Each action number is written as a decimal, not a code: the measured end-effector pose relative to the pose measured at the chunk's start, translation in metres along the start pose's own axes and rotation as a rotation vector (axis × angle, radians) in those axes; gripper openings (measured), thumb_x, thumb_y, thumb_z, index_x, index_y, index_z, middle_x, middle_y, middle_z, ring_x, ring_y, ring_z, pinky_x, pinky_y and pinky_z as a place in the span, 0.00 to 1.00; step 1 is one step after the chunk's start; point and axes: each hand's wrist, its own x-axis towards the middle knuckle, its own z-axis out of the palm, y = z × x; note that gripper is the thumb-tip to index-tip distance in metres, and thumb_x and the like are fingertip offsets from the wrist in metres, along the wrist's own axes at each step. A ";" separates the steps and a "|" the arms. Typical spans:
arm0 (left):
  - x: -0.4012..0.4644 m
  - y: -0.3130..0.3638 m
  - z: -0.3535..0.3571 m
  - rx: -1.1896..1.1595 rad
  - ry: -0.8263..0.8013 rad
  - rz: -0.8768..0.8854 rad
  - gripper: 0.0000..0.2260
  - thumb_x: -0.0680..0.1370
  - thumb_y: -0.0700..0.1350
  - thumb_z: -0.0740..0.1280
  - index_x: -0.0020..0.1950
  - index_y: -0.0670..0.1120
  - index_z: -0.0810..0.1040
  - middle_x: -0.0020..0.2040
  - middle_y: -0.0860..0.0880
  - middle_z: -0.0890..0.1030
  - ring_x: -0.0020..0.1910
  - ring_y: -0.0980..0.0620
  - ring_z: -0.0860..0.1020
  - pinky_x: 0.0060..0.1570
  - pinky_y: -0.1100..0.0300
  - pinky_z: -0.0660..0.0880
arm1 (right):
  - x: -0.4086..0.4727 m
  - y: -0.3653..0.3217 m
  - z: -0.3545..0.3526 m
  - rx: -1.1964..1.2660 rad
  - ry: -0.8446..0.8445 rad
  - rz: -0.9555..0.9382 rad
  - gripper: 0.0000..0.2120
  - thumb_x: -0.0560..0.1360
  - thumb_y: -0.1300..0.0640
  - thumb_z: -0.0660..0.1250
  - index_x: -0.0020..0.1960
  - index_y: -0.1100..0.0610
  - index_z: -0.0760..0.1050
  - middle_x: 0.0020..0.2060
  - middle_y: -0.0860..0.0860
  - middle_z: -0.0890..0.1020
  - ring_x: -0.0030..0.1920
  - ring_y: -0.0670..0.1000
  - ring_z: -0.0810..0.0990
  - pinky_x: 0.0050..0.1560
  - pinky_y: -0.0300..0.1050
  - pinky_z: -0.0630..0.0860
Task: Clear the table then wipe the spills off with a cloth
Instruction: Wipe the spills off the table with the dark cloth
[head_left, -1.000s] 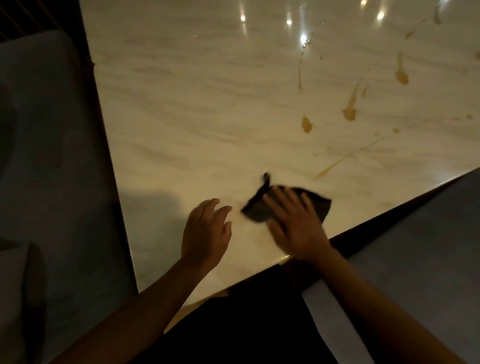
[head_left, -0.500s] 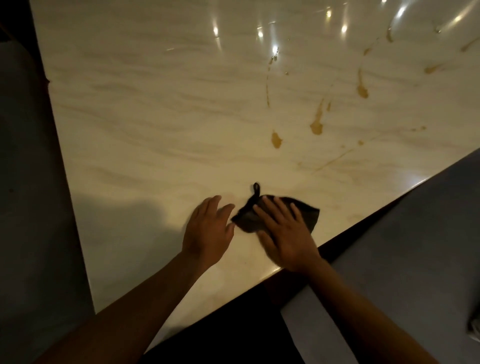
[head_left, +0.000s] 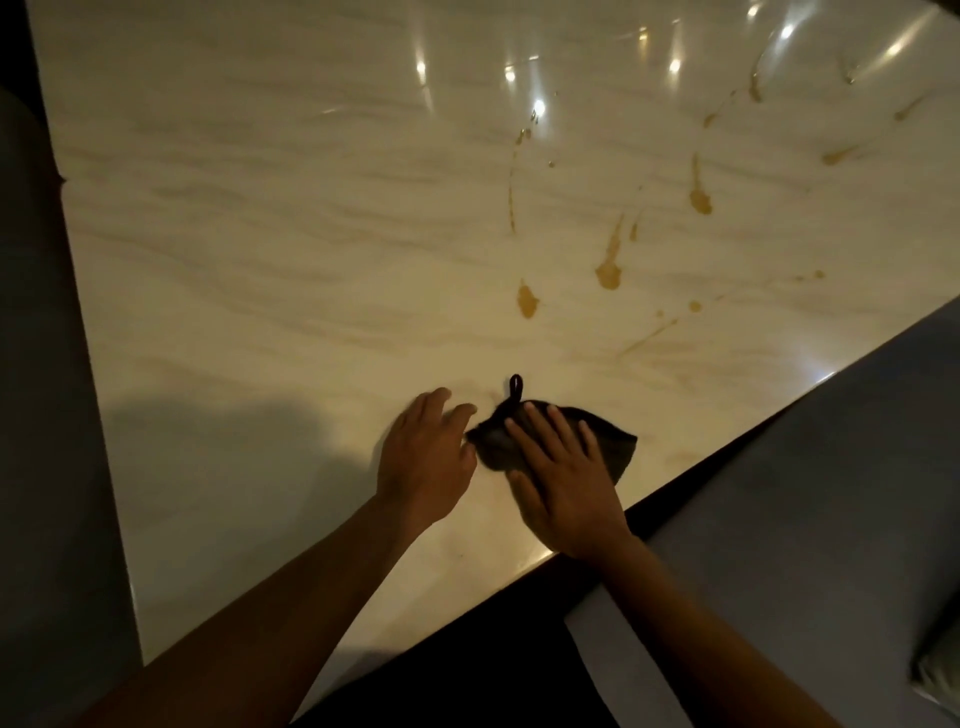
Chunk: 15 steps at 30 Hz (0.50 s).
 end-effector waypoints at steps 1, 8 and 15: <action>0.000 0.001 -0.001 -0.005 -0.002 -0.006 0.22 0.81 0.51 0.64 0.75 0.53 0.70 0.77 0.47 0.66 0.76 0.47 0.63 0.73 0.53 0.63 | 0.003 0.006 -0.002 -0.010 -0.010 -0.023 0.27 0.83 0.40 0.48 0.81 0.45 0.51 0.80 0.47 0.51 0.80 0.51 0.42 0.78 0.62 0.47; 0.024 0.008 -0.003 -0.005 0.031 -0.094 0.21 0.74 0.46 0.72 0.67 0.47 0.78 0.70 0.42 0.74 0.69 0.41 0.73 0.64 0.49 0.74 | 0.098 0.062 -0.023 -0.105 -0.027 -0.180 0.27 0.83 0.41 0.48 0.80 0.46 0.53 0.80 0.49 0.54 0.80 0.54 0.49 0.77 0.61 0.51; 0.075 0.014 -0.004 0.033 0.082 -0.266 0.22 0.74 0.41 0.71 0.68 0.48 0.77 0.71 0.40 0.73 0.69 0.39 0.72 0.63 0.46 0.73 | 0.133 0.061 -0.025 -0.022 0.004 -0.181 0.28 0.82 0.41 0.49 0.80 0.48 0.55 0.80 0.51 0.55 0.80 0.57 0.49 0.77 0.63 0.50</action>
